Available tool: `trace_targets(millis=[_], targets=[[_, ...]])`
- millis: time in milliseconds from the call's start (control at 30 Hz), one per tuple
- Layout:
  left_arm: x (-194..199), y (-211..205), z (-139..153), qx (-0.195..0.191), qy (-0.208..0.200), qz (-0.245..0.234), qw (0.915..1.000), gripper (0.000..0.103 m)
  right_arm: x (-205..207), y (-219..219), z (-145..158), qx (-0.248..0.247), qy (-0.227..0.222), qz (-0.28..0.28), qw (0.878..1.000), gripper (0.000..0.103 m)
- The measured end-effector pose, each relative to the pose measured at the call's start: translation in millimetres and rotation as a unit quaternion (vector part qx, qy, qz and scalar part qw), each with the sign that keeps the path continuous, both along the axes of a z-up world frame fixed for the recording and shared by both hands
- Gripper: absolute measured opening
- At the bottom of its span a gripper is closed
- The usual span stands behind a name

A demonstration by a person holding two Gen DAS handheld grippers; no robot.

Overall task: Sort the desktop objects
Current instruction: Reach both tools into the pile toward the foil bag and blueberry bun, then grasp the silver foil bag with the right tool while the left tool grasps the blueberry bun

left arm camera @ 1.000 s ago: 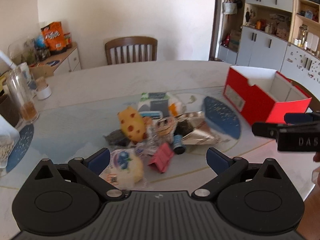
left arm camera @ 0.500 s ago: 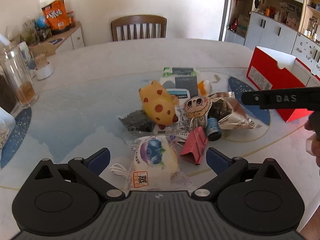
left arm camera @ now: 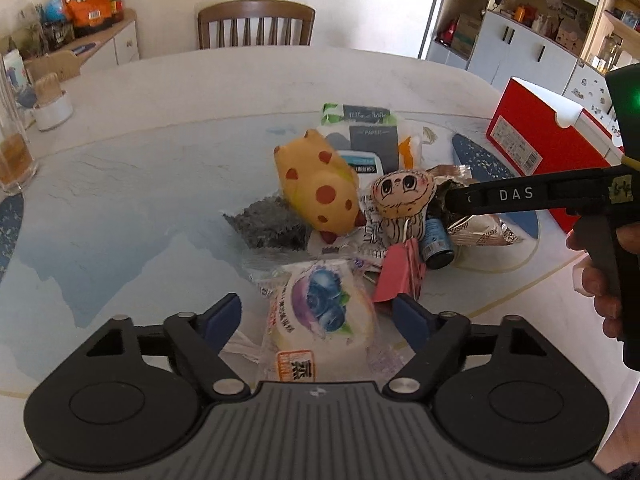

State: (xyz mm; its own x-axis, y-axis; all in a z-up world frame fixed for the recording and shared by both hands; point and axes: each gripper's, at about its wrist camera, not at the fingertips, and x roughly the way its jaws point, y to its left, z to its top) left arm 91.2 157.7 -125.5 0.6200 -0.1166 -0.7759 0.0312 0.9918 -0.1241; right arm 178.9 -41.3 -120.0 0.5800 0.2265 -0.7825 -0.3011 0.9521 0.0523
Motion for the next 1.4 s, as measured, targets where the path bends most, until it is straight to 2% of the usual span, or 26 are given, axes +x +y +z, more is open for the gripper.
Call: trace_targets(millis=[33,200,467,733,1000,1400], targets=[[0.7,1.2,-1.4,-0.001,0.003,-0.001,1.0,0.072,0.8,0.6,-1.9,0.0,0.006,0.0,1.0,0.078],[1.7,4.4,-3.9,-0.009,0.007,-0.002,0.9999,0.06,1.1,0.0,-4.7,0.005,0.021,0.0,1.0,0.071],[0.4,-2.0,-1.9,-0.006,0.011,0.026,0.9996,0.053,6.7,-4.7,-3.1,0.024,0.044,0.038,0.998,0.054],[-5.9,-11.0,0.4,-0.001,0.017,0.066,0.9977,0.051,8.7,-10.6,-0.7,0.028,0.052,0.073,0.996,0.046],[-17.2,-15.0,11.8,-0.002,0.01,0.093,0.9956,0.05,1.6,-28.3,7.8,0.028,0.058,0.077,0.995,0.045],[-28.1,-21.4,51.2,-0.004,-0.031,0.095,0.995,0.05,-24.7,-59.0,54.3,0.056,0.027,0.085,0.994,0.045]])
